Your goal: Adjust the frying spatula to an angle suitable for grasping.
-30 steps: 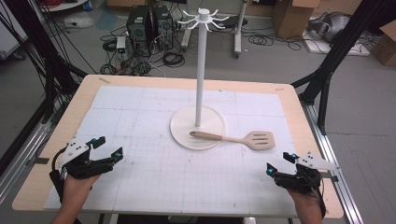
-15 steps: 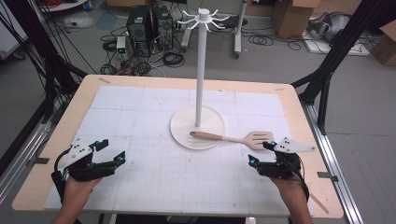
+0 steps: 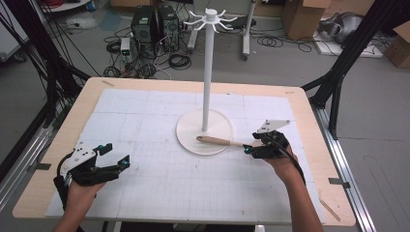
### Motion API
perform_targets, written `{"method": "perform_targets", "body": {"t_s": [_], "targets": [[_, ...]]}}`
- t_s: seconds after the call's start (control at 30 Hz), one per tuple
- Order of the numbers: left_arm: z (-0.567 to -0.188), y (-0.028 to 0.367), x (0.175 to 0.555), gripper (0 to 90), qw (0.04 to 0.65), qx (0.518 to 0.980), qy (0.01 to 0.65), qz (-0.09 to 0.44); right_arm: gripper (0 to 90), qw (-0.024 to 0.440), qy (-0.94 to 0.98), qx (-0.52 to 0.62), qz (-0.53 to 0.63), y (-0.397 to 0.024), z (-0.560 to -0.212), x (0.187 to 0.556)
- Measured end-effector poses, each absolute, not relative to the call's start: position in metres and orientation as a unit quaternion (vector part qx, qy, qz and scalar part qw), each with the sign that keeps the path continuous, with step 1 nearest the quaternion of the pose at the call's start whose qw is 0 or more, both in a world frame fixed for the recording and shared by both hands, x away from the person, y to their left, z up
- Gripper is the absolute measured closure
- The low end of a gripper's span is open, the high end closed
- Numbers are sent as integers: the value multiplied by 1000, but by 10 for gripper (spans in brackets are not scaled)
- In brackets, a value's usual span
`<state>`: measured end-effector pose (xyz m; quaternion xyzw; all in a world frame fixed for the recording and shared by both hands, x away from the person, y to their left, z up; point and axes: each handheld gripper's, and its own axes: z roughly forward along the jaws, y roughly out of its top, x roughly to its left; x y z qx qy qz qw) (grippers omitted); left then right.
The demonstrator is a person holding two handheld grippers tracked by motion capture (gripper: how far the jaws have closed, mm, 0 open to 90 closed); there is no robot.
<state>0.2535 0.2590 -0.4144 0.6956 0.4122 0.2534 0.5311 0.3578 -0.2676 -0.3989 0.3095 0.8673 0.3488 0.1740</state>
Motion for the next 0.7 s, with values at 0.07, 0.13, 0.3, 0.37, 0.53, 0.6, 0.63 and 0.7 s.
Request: {"method": "perform_targets", "body": {"t_s": [0.07, 0.13, 0.3, 0.37, 0.53, 0.6, 0.63, 0.7], "targets": [[-414, 259, 254, 197, 530, 696, 412, 254, 399, 169, 871, 307, 343, -265, -400, 362], [-414, 260, 254, 197, 528, 697, 413, 255, 434, 155, 890, 291, 316, -256, -405, 373], [-415, 260, 253, 198, 528, 697, 414, 253, 466, 136, 909, 269, 287, -243, -412, 385], [-415, 259, 253, 200, 527, 698, 414, 252, 482, 130, 914, 264, 279, -239, -414, 389], [-415, 259, 253, 204, 527, 698, 414, 251, 529, 119, 927, 240, 263, -232, -418, 397], [-415, 259, 253, 204, 527, 698, 416, 250, 552, 110, 931, 234, 256, -231, -421, 400], [-415, 259, 253, 204, 527, 698, 416, 250, 552, 110, 931, 234, 256, -231, -421, 400], [-415, 259, 253, 205, 526, 698, 416, 250, 572, 100, 933, 229, 257, -231, -423, 402]]}}
